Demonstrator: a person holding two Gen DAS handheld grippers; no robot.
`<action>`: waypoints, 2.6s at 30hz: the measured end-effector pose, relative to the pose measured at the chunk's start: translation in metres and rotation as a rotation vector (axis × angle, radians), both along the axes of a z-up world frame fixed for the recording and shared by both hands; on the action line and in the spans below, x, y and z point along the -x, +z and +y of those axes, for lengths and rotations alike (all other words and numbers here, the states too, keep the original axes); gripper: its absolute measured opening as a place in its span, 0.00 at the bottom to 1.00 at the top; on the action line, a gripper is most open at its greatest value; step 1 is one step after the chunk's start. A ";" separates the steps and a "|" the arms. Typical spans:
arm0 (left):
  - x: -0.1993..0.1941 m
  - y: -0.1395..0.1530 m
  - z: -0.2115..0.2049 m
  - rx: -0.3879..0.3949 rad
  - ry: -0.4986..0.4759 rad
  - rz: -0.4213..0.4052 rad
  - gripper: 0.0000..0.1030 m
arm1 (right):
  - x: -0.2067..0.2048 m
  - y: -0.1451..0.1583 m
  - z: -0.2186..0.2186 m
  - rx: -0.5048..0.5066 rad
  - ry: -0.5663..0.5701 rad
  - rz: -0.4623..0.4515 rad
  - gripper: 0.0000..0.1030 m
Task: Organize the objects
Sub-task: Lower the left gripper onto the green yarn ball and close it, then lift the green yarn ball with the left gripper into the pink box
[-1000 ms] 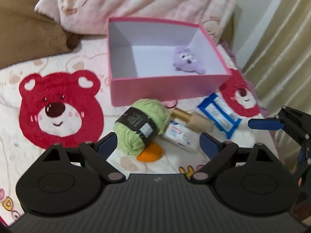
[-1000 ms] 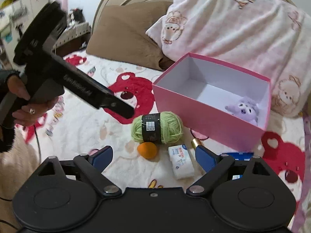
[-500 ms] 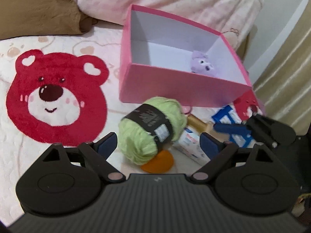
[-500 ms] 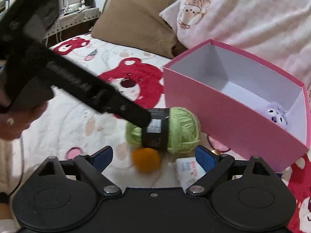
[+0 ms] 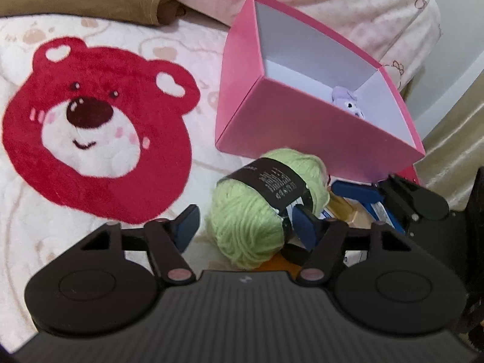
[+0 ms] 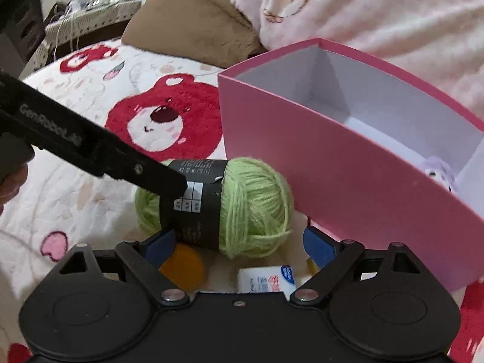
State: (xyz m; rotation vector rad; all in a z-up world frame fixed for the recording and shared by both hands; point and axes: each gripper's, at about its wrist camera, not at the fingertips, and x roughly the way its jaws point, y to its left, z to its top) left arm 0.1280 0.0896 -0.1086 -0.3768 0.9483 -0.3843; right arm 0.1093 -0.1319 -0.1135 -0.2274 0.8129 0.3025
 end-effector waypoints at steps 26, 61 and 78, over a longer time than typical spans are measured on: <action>-0.004 -0.013 0.008 0.073 0.004 -0.043 0.62 | -0.031 -0.021 0.031 0.061 -0.006 -0.019 0.98; 0.060 0.093 -0.024 0.019 -0.318 -0.075 0.56 | 0.067 0.074 0.030 -0.117 -0.144 -0.007 0.96; 0.088 0.181 -0.068 0.006 -0.355 -0.152 0.56 | 0.124 0.153 0.020 -0.003 -0.182 -0.203 0.89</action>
